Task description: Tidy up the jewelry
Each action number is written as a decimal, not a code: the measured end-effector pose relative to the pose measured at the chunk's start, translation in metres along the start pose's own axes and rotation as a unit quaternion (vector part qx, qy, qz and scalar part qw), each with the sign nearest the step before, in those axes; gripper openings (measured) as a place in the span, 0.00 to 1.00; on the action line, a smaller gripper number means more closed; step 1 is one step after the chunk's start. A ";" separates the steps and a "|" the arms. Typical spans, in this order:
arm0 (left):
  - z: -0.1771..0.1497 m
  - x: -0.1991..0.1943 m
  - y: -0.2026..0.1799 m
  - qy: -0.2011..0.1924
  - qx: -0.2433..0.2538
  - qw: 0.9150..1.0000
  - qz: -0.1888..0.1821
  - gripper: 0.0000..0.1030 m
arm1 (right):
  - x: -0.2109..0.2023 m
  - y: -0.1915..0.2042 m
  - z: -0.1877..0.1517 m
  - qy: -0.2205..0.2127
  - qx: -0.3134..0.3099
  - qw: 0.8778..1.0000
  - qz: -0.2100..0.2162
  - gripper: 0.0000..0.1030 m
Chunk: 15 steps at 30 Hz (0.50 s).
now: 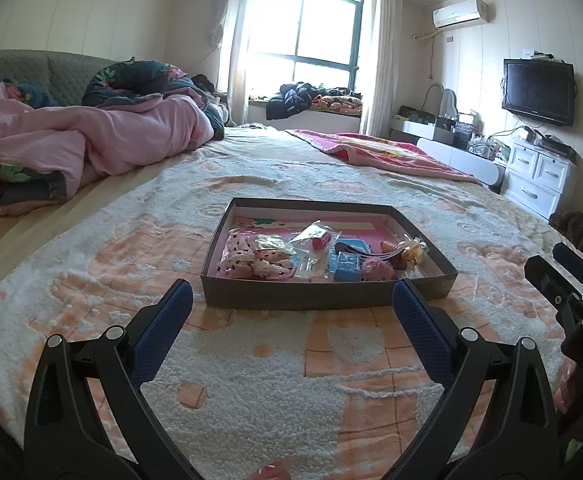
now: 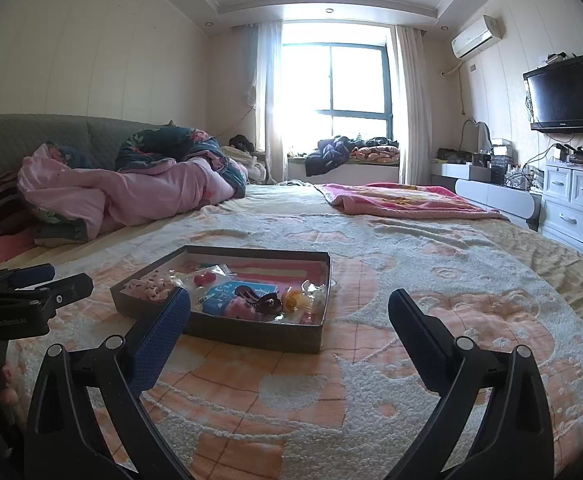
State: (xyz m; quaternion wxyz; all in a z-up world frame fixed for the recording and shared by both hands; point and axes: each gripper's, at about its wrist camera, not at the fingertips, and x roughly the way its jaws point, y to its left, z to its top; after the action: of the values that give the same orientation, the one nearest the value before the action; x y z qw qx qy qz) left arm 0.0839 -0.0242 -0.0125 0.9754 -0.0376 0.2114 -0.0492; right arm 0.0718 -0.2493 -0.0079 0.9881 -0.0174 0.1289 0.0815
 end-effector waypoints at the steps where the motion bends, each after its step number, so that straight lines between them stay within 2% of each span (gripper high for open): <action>1: 0.000 0.000 0.000 0.000 0.000 1.000 0.000 0.89 | 0.000 0.000 0.000 0.001 0.000 1.000 0.001 0.94; 15: 0.000 -0.001 0.000 -0.001 0.000 1.000 0.000 0.89 | 0.000 0.002 0.000 0.001 0.001 1.000 0.002 0.94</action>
State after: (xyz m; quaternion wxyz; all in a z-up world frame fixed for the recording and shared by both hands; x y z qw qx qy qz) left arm 0.0834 -0.0241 -0.0120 0.9756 -0.0375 0.2105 -0.0496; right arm 0.0717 -0.2471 -0.0079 0.9878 -0.0165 0.1301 0.0835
